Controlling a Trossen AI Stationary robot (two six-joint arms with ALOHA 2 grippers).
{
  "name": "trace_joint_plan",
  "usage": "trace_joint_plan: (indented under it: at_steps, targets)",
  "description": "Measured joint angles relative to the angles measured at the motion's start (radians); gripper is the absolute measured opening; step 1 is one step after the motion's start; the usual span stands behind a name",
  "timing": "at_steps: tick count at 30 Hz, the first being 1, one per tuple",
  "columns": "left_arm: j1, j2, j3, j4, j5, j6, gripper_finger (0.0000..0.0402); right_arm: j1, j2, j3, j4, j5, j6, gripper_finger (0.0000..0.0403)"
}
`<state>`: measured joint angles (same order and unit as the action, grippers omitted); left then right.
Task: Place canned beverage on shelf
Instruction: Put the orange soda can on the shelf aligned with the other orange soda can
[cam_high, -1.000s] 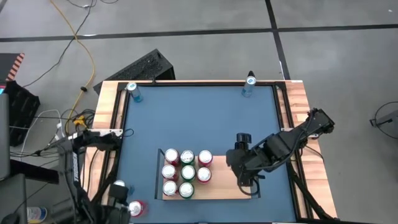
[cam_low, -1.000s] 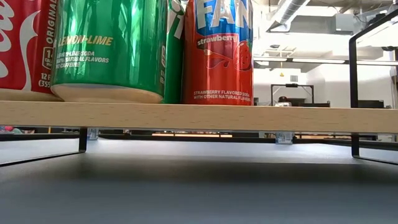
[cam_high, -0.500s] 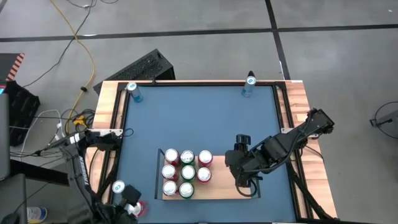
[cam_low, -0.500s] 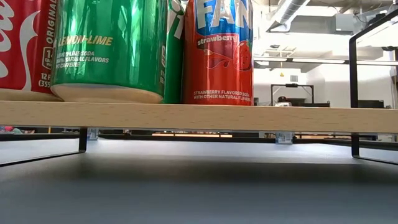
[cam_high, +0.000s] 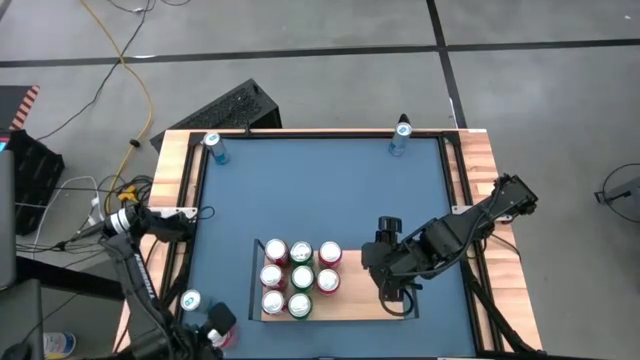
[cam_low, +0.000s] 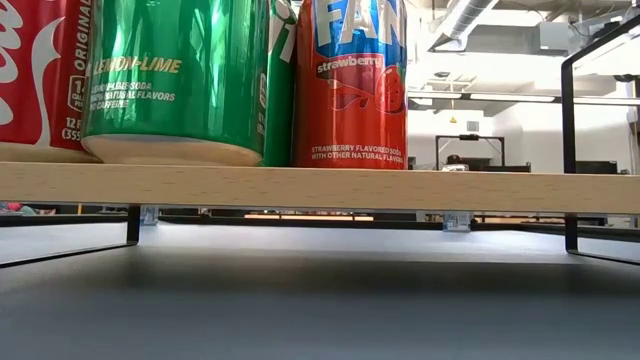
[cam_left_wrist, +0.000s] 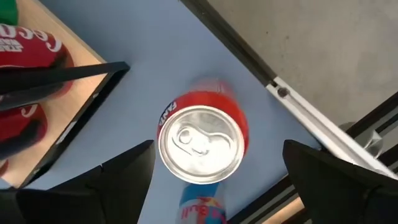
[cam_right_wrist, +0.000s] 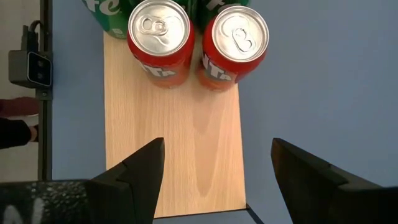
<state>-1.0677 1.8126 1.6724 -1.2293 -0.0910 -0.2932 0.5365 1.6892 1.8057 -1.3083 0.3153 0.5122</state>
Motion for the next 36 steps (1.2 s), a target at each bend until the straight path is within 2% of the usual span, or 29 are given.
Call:
trace_joint_plan:
  at_steps: [6,10,17,26,36]
  targets:
    - [0.022,-0.001,-0.035,0.024,0.012,0.087,0.0339,0.004,0.0,0.0,0.0,0.0,0.0,0.0276]
    - [0.025,-0.005,-0.061,0.043,0.018,0.091,0.0339,0.007,0.0,0.0,0.0,0.0,-0.012,0.0276]
    - [0.029,-0.078,-0.206,0.171,0.029,0.076,0.0339,0.006,0.0,0.0,0.0,0.0,-0.021,0.0276]
    - [0.04,-0.117,-0.322,0.329,0.069,0.093,0.0339,0.005,0.0,0.001,0.0,0.001,-0.023,0.0276]
    - [0.047,-0.121,-0.335,0.36,0.067,0.044,0.0331,0.005,0.0,0.001,0.001,0.002,-0.023,0.0276]
